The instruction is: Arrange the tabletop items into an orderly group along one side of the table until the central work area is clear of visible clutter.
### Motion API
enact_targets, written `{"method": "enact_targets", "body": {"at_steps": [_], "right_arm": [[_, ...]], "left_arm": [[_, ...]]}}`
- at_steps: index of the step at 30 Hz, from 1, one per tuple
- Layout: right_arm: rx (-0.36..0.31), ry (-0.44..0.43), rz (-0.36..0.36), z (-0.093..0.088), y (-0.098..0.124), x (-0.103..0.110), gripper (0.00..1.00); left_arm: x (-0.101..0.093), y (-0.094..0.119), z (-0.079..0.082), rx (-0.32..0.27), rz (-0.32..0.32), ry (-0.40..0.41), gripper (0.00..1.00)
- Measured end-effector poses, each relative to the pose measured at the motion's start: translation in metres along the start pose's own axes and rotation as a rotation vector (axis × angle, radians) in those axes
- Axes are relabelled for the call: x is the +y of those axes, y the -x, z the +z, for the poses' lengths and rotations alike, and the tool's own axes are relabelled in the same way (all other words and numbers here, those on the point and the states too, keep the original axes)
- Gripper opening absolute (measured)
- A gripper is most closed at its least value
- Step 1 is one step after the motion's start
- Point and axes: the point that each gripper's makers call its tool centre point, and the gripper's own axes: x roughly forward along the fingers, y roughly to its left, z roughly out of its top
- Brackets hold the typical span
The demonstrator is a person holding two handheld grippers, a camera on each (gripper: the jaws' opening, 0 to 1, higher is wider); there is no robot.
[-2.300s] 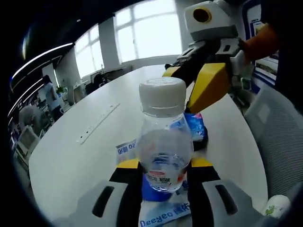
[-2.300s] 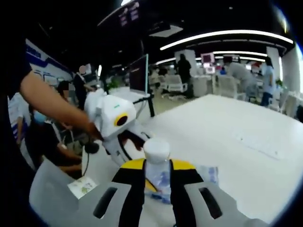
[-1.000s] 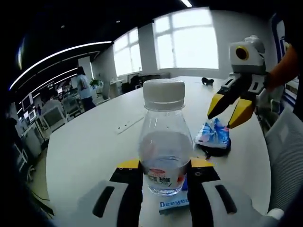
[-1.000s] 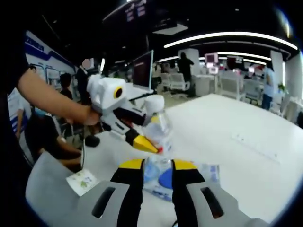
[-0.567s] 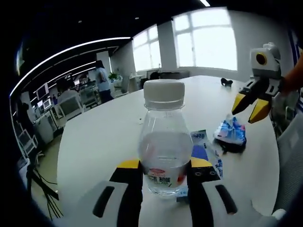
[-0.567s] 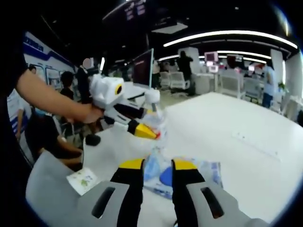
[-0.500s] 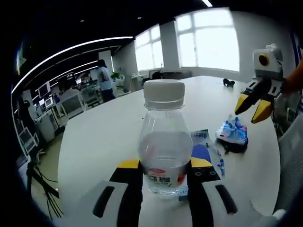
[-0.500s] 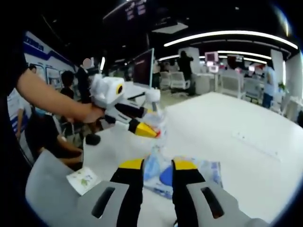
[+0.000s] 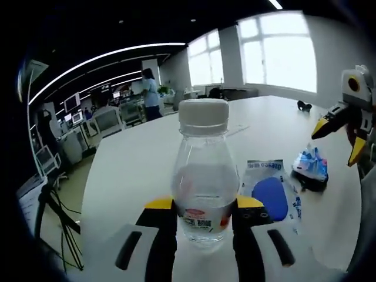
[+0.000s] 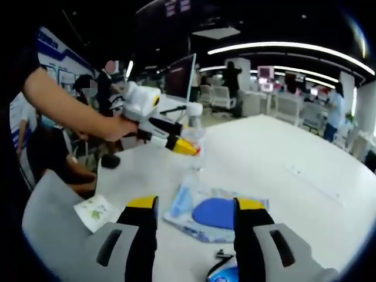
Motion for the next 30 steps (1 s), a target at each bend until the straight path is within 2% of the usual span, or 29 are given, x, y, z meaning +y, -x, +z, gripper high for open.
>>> {"method": "enact_targets", "body": {"at_steps": [8,14,18,30], "right_arm": [[-0.015,-0.007,-0.026,-0.002,-0.001,-0.007,0.76],[-0.013,-0.007,-0.034,-0.007,0.0,-0.008,0.86],[-0.002,-0.008,-0.033,-0.01,0.001,-0.007,0.86],[-0.009,-0.04,-0.053,-0.01,0.004,-0.013,0.84]], "left_arm": [[0.019,-0.002,-0.012,0.014,0.072,0.042,0.35],[0.029,-0.003,-0.019,0.032,0.124,0.069,0.35],[0.034,-0.005,-0.023,0.035,0.156,0.097,0.35],[0.04,-0.007,-0.024,0.008,0.181,0.144,0.36]]}}
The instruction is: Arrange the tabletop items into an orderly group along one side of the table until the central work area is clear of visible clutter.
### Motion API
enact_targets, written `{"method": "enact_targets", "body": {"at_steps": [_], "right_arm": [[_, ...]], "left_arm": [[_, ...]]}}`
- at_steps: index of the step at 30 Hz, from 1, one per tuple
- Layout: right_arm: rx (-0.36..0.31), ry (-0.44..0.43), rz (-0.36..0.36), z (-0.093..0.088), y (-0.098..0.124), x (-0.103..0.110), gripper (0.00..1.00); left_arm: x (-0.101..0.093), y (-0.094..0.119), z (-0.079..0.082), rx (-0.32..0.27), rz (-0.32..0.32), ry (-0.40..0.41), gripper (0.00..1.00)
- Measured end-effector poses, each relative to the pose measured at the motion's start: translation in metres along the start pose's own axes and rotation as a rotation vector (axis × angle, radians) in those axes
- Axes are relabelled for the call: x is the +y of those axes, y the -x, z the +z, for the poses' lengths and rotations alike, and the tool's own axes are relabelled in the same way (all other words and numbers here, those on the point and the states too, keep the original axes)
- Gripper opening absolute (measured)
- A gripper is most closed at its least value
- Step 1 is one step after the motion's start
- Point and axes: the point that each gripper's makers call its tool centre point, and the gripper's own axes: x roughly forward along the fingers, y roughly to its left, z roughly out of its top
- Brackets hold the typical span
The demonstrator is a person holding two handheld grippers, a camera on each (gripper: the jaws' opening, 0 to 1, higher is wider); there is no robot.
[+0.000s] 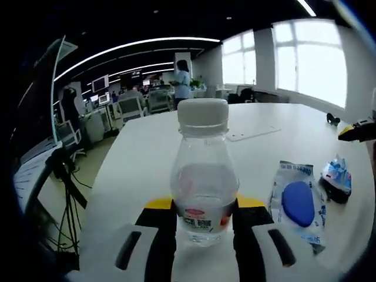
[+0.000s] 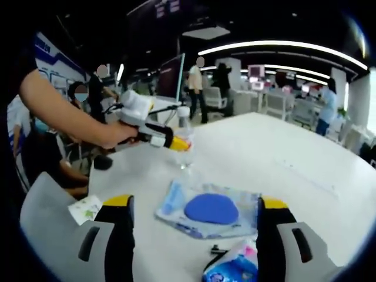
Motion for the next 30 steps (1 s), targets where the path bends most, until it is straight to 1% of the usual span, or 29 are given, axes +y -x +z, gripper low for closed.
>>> {"method": "enact_targets", "body": {"at_steps": [6,11,18,23,30], "right_arm": [[0.006,-0.006,-0.001,-0.0022,0.0004,-0.0002,0.83],[0.007,-0.012,0.002,-0.0029,-0.0015,0.0007,0.83],[0.007,-0.012,0.007,-0.0018,-0.0021,0.0026,0.83],[0.012,-0.02,0.004,-0.0033,-0.0013,0.0022,0.82],[0.004,-0.023,0.005,-0.0015,-0.0014,0.0038,0.82]], "left_arm": [[0.0044,-0.0016,-0.0013,-0.011,0.007,0.021,0.36],[0.0039,-0.0016,-0.0015,-0.005,0.008,0.033,0.37],[0.0044,-0.0019,-0.0016,-0.003,0.004,0.029,0.37],[0.0051,-0.0018,-0.0014,-0.003,-0.014,0.03,0.38],[0.0073,-0.0005,-0.0035,0.015,-0.027,0.03,0.38]]}}
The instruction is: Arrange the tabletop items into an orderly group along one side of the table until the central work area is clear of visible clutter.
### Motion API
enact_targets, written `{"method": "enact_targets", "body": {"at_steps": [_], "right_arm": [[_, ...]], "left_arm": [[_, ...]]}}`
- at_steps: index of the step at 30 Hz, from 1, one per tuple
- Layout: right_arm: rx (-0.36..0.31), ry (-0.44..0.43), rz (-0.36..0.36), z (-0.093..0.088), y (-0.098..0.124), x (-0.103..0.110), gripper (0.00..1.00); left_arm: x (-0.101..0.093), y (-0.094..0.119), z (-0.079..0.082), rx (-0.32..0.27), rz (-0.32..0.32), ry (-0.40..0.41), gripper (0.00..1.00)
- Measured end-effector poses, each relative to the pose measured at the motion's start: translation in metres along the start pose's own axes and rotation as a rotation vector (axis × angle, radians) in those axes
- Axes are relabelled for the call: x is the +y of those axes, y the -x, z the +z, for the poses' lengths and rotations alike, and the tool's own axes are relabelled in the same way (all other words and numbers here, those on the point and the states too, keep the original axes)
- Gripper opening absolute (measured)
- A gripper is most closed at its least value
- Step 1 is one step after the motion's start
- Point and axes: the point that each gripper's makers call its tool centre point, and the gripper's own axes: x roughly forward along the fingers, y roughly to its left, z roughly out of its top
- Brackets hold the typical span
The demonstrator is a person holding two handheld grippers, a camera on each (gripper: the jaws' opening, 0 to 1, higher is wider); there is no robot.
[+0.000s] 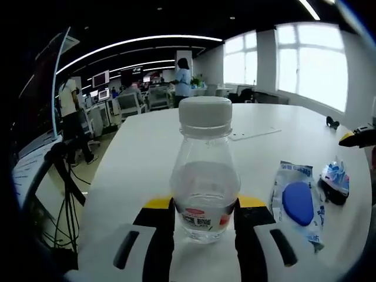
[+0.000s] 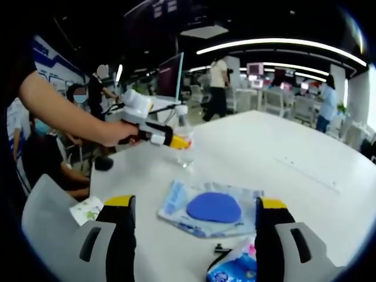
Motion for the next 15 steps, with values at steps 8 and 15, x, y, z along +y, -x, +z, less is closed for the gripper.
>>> {"method": "enact_targets", "body": {"at_steps": [8,15], "right_arm": [[0.007,0.001,0.001,-0.002,0.0,0.0,0.81],[0.0,-0.001,0.004,0.0,0.0,0.002,0.81]], "left_arm": [[-0.002,0.002,0.0,0.003,0.005,0.022,0.38],[-0.003,0.011,0.0,0.0,0.003,0.037,0.37]]}}
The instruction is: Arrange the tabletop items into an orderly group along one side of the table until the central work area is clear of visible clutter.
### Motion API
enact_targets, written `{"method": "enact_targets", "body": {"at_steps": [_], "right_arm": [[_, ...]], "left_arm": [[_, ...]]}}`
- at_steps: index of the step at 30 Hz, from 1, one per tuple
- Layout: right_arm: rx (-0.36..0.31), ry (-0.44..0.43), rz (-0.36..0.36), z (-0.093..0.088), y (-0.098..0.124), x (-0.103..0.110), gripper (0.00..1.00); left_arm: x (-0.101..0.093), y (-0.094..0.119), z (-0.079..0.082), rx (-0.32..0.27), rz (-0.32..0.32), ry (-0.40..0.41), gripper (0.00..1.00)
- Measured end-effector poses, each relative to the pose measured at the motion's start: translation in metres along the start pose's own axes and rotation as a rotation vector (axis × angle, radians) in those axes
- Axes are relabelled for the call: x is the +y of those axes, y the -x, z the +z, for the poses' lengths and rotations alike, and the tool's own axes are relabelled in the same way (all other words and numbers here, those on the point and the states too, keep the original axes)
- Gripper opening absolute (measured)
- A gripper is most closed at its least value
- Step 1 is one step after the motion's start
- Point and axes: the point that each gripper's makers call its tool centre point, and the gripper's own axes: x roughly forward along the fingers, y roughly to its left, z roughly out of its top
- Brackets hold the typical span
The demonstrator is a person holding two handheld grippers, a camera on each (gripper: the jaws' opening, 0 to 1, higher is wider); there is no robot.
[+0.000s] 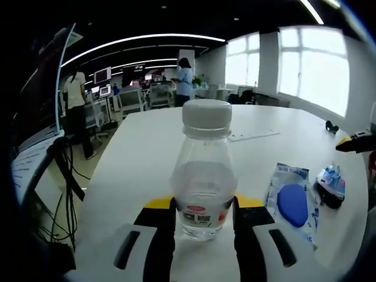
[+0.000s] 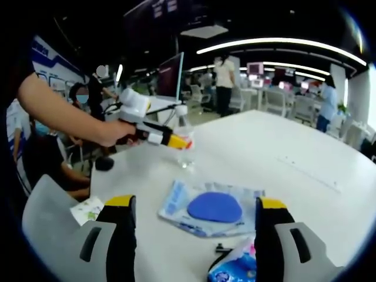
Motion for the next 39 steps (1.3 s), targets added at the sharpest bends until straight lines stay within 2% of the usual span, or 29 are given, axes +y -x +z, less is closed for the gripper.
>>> {"method": "enact_targets", "body": {"at_steps": [10,15,24,29,33,39], "right_arm": [[0.001,0.012,0.015,0.001,-0.001,0.008,0.81],[0.001,0.014,0.017,0.002,-0.001,0.01,0.81],[0.0,0.013,0.017,0.002,0.0,0.01,0.8],[0.001,0.009,0.015,0.001,0.0,0.009,0.8],[0.007,0.008,0.011,-0.001,0.0,0.008,0.8],[0.011,0.001,-0.001,-0.003,0.0,0.003,0.8]], "left_arm": [[-0.004,0.011,-0.004,0.006,-0.001,0.006,0.35],[-0.007,0.015,-0.005,0.012,-0.009,-0.021,0.35],[-0.014,0.02,-0.007,0.02,-0.026,-0.054,0.29],[-0.009,0.018,-0.009,0.023,-0.035,-0.076,0.25],[-0.008,0.012,-0.006,-0.008,-0.078,-0.079,0.37],[-0.01,0.002,-0.004,0.0,-0.148,-0.153,0.43]]}}
